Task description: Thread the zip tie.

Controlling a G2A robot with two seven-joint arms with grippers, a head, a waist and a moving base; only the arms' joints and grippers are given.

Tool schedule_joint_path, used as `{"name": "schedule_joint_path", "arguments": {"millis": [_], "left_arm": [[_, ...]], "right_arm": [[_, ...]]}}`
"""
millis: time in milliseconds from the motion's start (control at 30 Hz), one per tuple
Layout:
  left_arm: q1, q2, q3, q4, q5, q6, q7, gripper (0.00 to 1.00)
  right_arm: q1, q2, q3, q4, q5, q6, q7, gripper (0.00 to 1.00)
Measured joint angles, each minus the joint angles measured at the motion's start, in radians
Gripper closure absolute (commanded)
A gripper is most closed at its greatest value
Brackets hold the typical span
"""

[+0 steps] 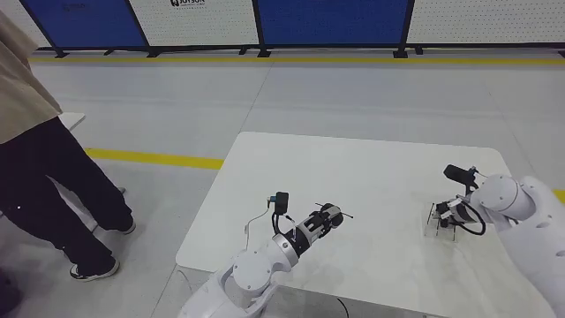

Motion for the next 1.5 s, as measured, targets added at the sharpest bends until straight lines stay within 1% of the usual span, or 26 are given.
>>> {"name": "schedule_joint_path", "arguments": {"millis": [33, 167, 267, 367, 467, 567, 667, 767, 800, 867, 900, 933, 967, 1000, 1100, 1367, 1467, 1500], "left_arm": [[0.0, 0.0, 0.0, 0.0, 0.0, 0.0, 0.0, 1.0], [0.0, 0.0, 0.0, 0.0, 0.0, 0.0, 0.0, 1.0], [0.0, 0.0, 0.0, 0.0, 0.0, 0.0, 0.0, 1.0], [0.0, 0.0, 0.0, 0.0, 0.0, 0.0, 0.0, 1.0], [0.0, 0.0, 0.0, 0.0, 0.0, 0.0, 0.0, 1.0], [0.0, 0.0, 0.0, 0.0, 0.0, 0.0, 0.0, 1.0], [0.0, 0.0, 0.0, 0.0, 0.0, 0.0, 0.0, 1.0], [0.0, 0.0, 0.0, 0.0, 0.0, 0.0, 0.0, 1.0], [0.0, 0.0, 0.0, 0.0, 0.0, 0.0, 0.0, 1.0], [0.0, 0.0, 0.0, 0.0, 0.0, 0.0, 0.0, 1.0], [0.0, 0.0, 0.0, 0.0, 0.0, 0.0, 0.0, 1.0], [0.0, 0.0, 0.0, 0.0, 0.0, 0.0, 0.0, 1.0], [0.0, 0.0, 0.0, 0.0, 0.0, 0.0, 0.0, 1.0], [0.0, 0.0, 0.0, 0.0, 0.0, 0.0, 0.0, 1.0], [0.0, 0.0, 0.0, 0.0, 0.0, 0.0, 0.0, 1.0], [0.0, 0.0, 0.0, 0.0, 0.0, 0.0, 0.0, 1.0], [0.0, 0.0, 0.0, 0.0, 0.0, 0.0, 0.0, 1.0], [0.0, 0.0, 0.0, 0.0, 0.0, 0.0, 0.0, 1.0]], "right_arm": [[0.003, -0.002, -0.003, 0.004, -0.001, 0.0, 0.001, 1.0], [0.013, -0.007, -0.009, 0.019, -0.005, -0.002, 0.001, 1.0], [0.012, -0.007, -0.006, 0.013, -0.015, 0.003, -0.005, 1.0], [-0.003, 0.001, 0.013, -0.021, -0.024, 0.011, -0.01, 1.0], [-0.037, 0.017, 0.055, -0.08, -0.021, 0.011, -0.013, 1.0], [-0.086, 0.04, 0.115, -0.16, -0.022, 0.012, -0.014, 1.0], [-0.154, 0.067, 0.197, -0.262, -0.015, 0.013, -0.036, 1.0], [-0.254, 0.093, 0.319, -0.391, 0.051, -0.014, -0.108, 1.0], [-0.302, 0.101, 0.373, -0.45, 0.086, -0.03, -0.147, 1.0], [-0.38, 0.111, 0.45, -0.539, 0.148, -0.066, -0.201, 1.0], [-0.428, 0.115, 0.492, -0.588, 0.197, -0.101, -0.214, 1.0], [-0.457, 0.118, 0.515, -0.613, 0.239, -0.136, -0.204, 1.0], [-0.472, 0.119, 0.526, -0.625, 0.276, -0.167, -0.182, 1.0], [-0.477, 0.119, 0.529, -0.627, 0.303, -0.186, -0.16, 1.0], [-0.473, 0.119, 0.527, -0.623, 0.274, -0.161, -0.153, 1.0], [-0.474, 0.119, 0.525, -0.623, 0.272, -0.16, -0.157, 1.0], [-0.496, 0.11, 0.491, -0.64, 0.27, -0.167, -0.222, 1.0], [-0.503, 0.105, 0.481, -0.655, 0.297, -0.18, -0.258, 1.0]]}}
